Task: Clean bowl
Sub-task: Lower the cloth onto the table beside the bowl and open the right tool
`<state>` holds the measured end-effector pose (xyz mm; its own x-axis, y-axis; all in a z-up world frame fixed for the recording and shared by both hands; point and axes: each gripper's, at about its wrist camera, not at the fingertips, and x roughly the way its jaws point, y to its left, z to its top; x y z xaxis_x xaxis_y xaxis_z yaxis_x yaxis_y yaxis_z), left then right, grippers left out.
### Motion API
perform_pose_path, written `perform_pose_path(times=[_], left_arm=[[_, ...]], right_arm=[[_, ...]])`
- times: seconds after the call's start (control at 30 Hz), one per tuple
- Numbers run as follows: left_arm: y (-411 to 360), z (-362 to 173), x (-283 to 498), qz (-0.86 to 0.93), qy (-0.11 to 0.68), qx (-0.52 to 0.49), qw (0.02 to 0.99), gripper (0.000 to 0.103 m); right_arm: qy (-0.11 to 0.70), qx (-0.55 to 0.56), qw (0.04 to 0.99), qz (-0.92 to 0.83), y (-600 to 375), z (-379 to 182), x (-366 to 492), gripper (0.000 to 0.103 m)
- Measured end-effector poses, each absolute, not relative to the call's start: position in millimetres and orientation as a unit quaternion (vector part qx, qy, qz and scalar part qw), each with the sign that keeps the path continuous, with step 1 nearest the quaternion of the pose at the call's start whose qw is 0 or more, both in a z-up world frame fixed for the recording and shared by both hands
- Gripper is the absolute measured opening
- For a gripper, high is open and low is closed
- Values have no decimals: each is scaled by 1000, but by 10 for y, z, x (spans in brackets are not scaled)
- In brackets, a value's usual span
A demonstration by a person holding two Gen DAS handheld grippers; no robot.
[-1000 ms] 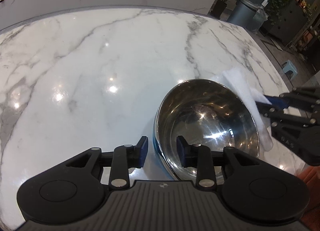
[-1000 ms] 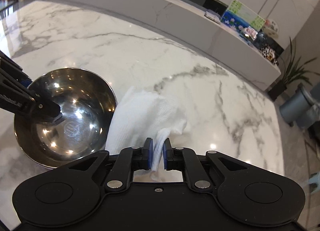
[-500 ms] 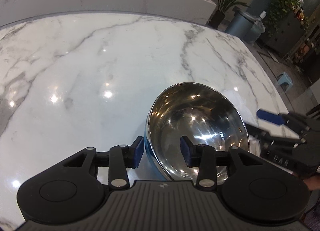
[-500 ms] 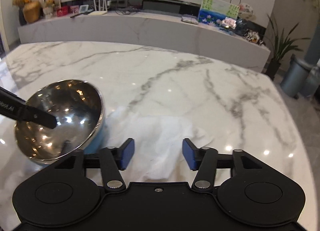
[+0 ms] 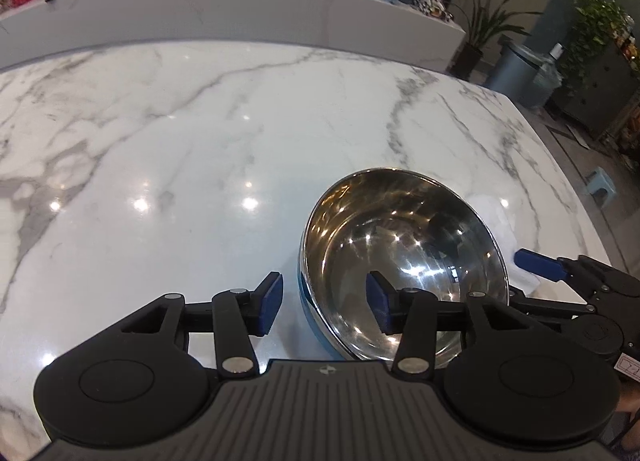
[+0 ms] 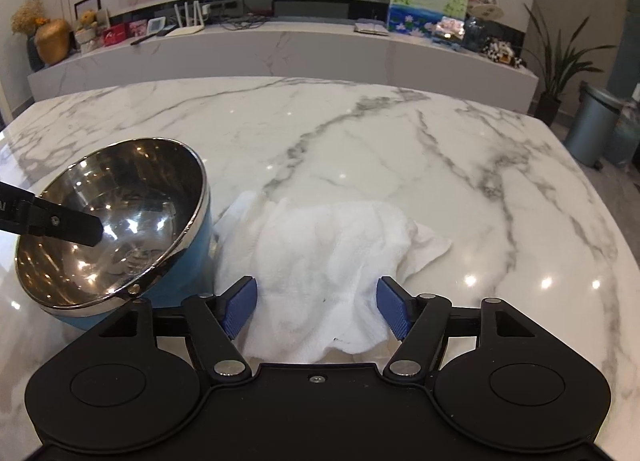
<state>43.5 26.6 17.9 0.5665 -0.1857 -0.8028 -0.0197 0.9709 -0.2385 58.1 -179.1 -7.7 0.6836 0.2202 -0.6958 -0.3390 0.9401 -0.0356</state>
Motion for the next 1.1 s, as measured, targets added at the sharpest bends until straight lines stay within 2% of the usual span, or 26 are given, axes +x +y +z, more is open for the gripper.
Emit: perform_pose_path(times=[0.1, 0.17, 0.23, 0.33, 0.43, 0.6, 0.7, 0.8, 0.9, 0.97, 1.1], left_arm=[[258, 194, 375, -38, 450, -119, 884, 48], [255, 183, 335, -34, 446, -128, 885, 49], [250, 173, 307, -31, 445, -133, 885, 50], [231, 162, 296, -28, 444, -131, 886, 50], [219, 153, 307, -30, 446, -131, 885, 50], [213, 140, 305, -25, 448, -129, 884, 50], [208, 136, 304, -21, 448, -127, 885, 56], [214, 113, 307, -16, 454, -126, 882, 56], [243, 94, 326, -17, 459, -135, 878, 56], [252, 89, 341, -17, 462, -135, 876, 56], [245, 78, 369, -21, 469, -129, 874, 54]], right_arm=[[360, -68, 917, 159, -1804, -55, 546, 65], [353, -72, 918, 169, -1790, -47, 524, 77], [343, -82, 918, 181, -1759, -41, 508, 81], [329, -102, 924, 164, -1728, -40, 499, 94], [312, -105, 934, 140, -1749, -19, 502, 94], [349, -77, 921, 157, -1797, -104, 615, 94], [363, -85, 913, 168, -1739, -185, 632, 94], [355, -92, 915, 168, -1714, -206, 628, 94], [355, -83, 914, 177, -1708, -209, 638, 81], [356, -78, 913, 184, -1700, -204, 651, 61], [363, -66, 910, 188, -1696, -193, 691, 49]])
